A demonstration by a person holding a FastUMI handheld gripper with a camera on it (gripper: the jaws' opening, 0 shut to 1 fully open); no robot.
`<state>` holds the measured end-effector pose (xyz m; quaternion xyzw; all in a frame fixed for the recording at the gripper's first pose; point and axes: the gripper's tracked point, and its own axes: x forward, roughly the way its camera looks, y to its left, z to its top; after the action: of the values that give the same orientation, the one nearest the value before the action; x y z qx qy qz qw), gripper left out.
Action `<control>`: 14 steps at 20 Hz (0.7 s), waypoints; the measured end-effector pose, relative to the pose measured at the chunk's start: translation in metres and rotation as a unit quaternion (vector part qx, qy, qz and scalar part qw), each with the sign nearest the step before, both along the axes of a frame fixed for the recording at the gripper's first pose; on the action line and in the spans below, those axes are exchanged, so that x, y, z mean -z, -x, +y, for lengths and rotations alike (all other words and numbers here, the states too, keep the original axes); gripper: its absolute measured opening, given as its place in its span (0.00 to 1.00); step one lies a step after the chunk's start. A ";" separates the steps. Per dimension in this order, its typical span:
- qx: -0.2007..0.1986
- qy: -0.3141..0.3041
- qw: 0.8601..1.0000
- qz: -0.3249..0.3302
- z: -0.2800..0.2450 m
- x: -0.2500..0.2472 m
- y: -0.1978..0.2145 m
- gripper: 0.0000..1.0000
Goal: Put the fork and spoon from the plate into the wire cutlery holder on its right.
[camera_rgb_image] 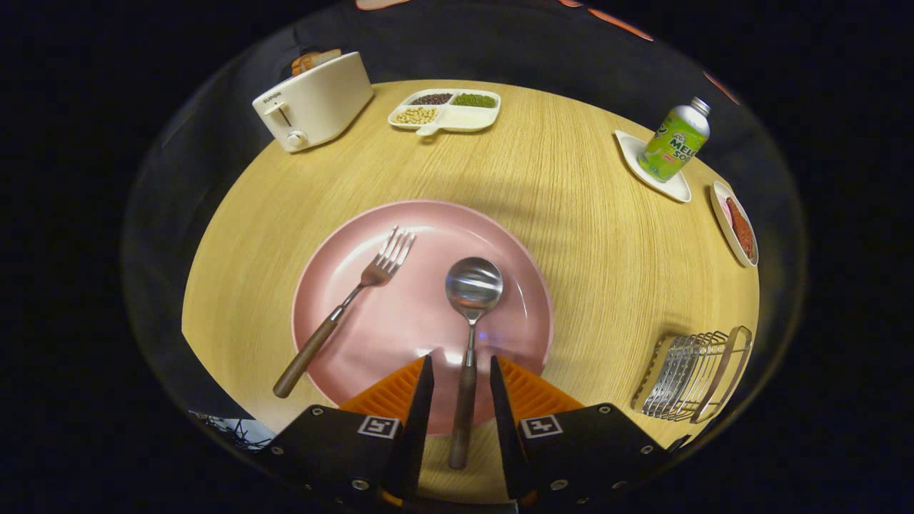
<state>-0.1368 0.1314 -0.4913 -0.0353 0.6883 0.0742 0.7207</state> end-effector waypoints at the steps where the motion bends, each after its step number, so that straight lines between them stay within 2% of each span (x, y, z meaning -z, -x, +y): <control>1: 0.003 -0.002 1.000 0.008 0.000 0.002 0.004 0.43; 2: 0.005 0.001 1.000 0.018 -0.002 0.003 0.007 0.36; 8: 0.016 0.000 0.999 0.029 -0.004 0.007 0.008 0.11; 14: 0.033 -0.016 0.999 -0.023 -0.010 -0.013 -0.010 0.07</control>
<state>-0.1268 0.1216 -0.4781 -0.0026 0.6714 0.0610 0.7386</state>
